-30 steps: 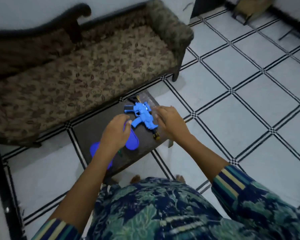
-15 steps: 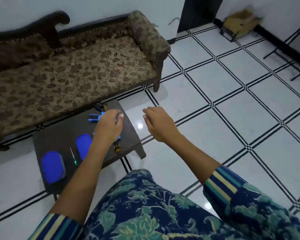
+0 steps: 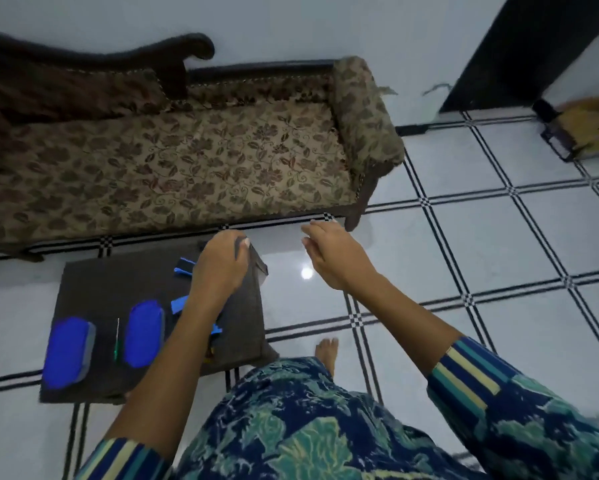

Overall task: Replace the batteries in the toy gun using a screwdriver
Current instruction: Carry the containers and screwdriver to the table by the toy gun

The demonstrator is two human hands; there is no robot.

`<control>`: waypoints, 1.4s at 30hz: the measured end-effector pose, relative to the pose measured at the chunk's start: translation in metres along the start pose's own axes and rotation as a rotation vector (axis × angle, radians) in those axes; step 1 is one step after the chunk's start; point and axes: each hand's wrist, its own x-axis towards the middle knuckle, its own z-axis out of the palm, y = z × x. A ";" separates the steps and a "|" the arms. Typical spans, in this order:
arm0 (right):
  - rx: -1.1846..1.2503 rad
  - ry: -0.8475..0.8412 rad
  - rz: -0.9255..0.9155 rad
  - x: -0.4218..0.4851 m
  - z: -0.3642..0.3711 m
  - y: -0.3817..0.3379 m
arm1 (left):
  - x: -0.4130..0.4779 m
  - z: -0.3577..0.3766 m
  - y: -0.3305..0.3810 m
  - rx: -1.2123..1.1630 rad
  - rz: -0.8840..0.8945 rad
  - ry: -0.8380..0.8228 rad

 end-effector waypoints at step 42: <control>0.005 -0.958 -1.682 0.376 0.167 -0.268 | 0.101 -0.049 -0.079 -0.268 -1.578 1.122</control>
